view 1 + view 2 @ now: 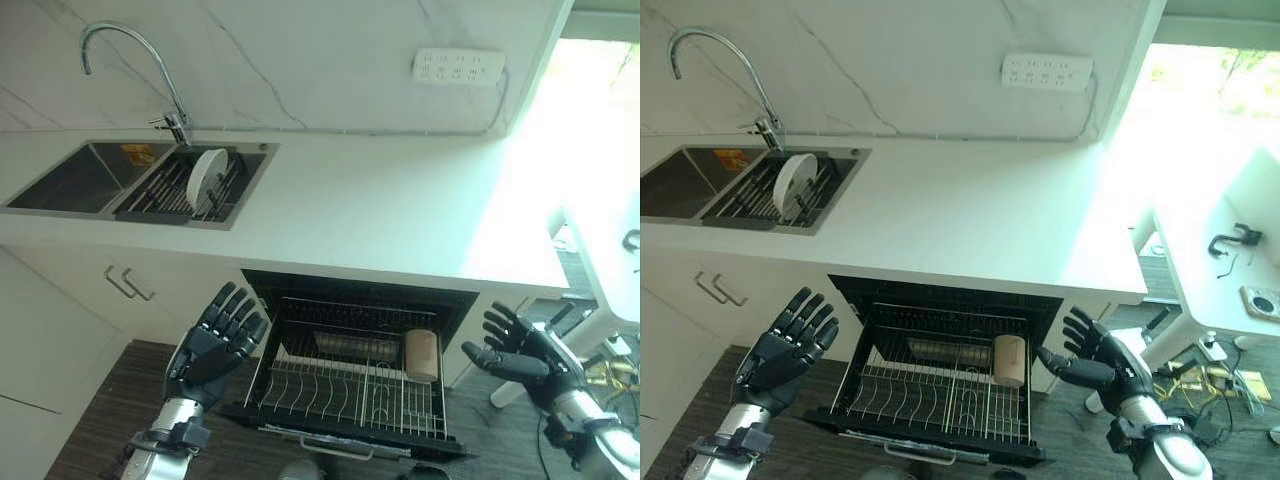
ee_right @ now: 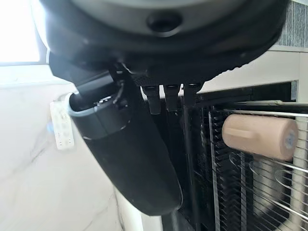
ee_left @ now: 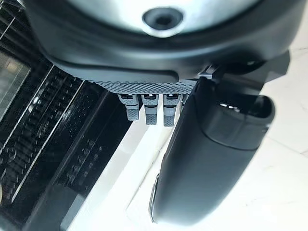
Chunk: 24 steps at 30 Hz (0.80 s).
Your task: Place the dishes in the dishwasher.
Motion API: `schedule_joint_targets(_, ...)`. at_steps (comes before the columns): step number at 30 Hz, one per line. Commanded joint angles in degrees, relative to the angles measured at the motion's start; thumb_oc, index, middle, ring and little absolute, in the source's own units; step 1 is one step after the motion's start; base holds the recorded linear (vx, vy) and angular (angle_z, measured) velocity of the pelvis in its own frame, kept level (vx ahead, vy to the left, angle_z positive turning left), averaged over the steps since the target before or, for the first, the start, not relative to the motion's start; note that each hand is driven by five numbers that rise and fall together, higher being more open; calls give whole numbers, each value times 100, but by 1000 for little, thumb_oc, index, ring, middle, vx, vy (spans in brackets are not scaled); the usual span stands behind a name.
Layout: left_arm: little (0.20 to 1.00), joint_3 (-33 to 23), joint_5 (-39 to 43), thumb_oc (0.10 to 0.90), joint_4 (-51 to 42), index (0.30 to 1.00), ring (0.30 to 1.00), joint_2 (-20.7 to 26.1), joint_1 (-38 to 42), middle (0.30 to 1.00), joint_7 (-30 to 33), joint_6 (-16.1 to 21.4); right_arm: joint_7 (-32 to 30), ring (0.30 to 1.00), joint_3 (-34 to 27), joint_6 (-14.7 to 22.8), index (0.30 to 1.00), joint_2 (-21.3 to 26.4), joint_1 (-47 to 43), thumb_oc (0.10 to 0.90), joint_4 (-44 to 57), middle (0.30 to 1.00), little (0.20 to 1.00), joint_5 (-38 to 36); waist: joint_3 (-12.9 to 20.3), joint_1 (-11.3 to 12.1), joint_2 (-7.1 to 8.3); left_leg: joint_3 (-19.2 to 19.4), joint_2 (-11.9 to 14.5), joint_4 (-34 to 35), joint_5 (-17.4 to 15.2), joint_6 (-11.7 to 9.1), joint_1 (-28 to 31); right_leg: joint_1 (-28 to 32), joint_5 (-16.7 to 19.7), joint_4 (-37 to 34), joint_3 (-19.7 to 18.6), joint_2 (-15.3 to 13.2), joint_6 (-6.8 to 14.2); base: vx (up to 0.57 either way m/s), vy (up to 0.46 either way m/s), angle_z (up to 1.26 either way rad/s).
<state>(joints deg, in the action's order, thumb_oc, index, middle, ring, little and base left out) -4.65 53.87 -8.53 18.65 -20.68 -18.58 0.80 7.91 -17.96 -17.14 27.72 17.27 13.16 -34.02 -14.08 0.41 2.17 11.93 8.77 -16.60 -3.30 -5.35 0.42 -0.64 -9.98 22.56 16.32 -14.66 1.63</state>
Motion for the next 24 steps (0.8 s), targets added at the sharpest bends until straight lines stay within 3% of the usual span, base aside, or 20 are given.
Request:
schedule_joint_targets(1,900,-464,328,800,-803,900,900,44,338,900,-229,886,-242,900,-280,723,900,286,-952,800,302,900,900,-555,121,-13,61,-309,259,-59,36,-57,551,-71,86,-537,-696,167,431,-393,797,-43)
schedule_joint_targets(3,900,-451,268,800,-787,900,900,138,610,900,-190,812,-597,900,-154,949,900,185,-1284,800,327,900,900,-609,95,-129,-3,-273,244,-59,-784,-29,621,-425,475,-537,-857,-180,868,-370,832,-61)
schedule_joint_targets(4,900,-416,220,800,-742,900,900,225,766,900,-172,761,-628,900,-124,1097,900,31,-1312,800,417,900,900,-460,61,-189,-13,-243,156,-59,-1013,7,643,-556,693,-537,-892,-471,1117,-317,786,-30)
schedule_joint_targets(6,900,-379,244,800,-719,900,900,287,907,900,-172,623,-558,900,-158,1242,900,-112,-1235,800,560,900,900,-424,26,-219,14,-199,-154,-59,-1255,109,622,-686,1057,-537,-881,-871,1263,-285,701,-17)
schedule_joint_targets(8,900,-340,235,800,-685,900,900,340,957,900,-162,607,-539,900,-83,1316,900,-224,-1198,800,649,900,900,-240,-18,-206,36,-133,-440,-59,-1387,213,612,-809,1459,-537,-768,-1027,1257,-277,595,-28)
schedule_joint_targets(9,900,-395,282,800,-750,900,900,349,920,900,-159,579,-548,900,20,1375,900,-244,-1185,800,749,900,900,-183,-29,-179,-18,-20,-464,-59,-1458,319,565,-754,1618,-537,-437,-894,1232,-285,493,-14)
schedule_joint_targets(10,900,-428,274,800,-766,900,900,368,900,900,-178,576,-595,900,67,1437,900,-239,-1176,800,792,900,900,-215,-16,-180,-76,-8,-435,-59,-1466,384,502,-661,1520,-537,-318,-718,1173,-299,452,-31)
schedule_joint_targets(11,900,-462,297,800,-751,900,900,411,883,900,-220,624,-680,900,126,1518,900,-229,-1166,800,848,900,900,-233,11,-193,-206,-30,-351,-59,-1448,470,406,-459,1165,-537,-86,-267,1005,-213,314,-30)
schedule_joint_targets(12,900,-450,329,800,-740,900,900,436,901,900,-237,651,-727,900,142,1572,900,-202,-1173,800,851,900,900,-262,19,-212,-282,-85,-323,-59,-1443,526,353,-284,913,-537,-21,91,908,-219,302,-24)
schedule_joint_targets(13,900,-354,321,800,-735,900,900,439,1021,900,-175,697,-866,900,199,1691,900,-164,-1237,800,800,900,900,-198,48,-256,-313,-208,-379,-59,-1420,610,226,-118,697,-532,-56,649,740,-151,191,6)
schedule_joint_targets(16,900,-72,133,800,-706,900,900,365,1343,900,0,755,-1049,900,291,1809,900,-166,-1369,800,651,900,900,-67,103,-288,-174,-299,-679,-59,-1428,664,84,-118,551,-537,23,1215,513,-116,51,43)
schedule_joint_targets(18,900,45,41,800,-703,900,900,309,1492,900,-94,700,-1125,900,287,2062,900,-192,-1277,800,667,900,900,-82,73,-352,-131,-343,-890,-59,-1478,723,133,-364,831,-537,243,1207,535,-52,-58,7)
schedule_joint_targets(22,900,44,139,800,-668,900,900,297,1534,900,-163,650,-1112,900,261,2269,900,-228,-1193,800,779,900,900,-63,82,-401,-195,-429,-973,-59,-1465,769,231,-483,1014,-537,334,1125,571,21,-74,39)
schedule_joint_targets(24,900,66,125,800,-712,900,900,288,1560,900,-202,592,-1183,900,275,2328,900,-230,-1215,800,802,900,900,-88,122,-362,-206,-284,-1008,-59,-1418,689,420,-419,551,-537,492,1066,372,56,-73,9)
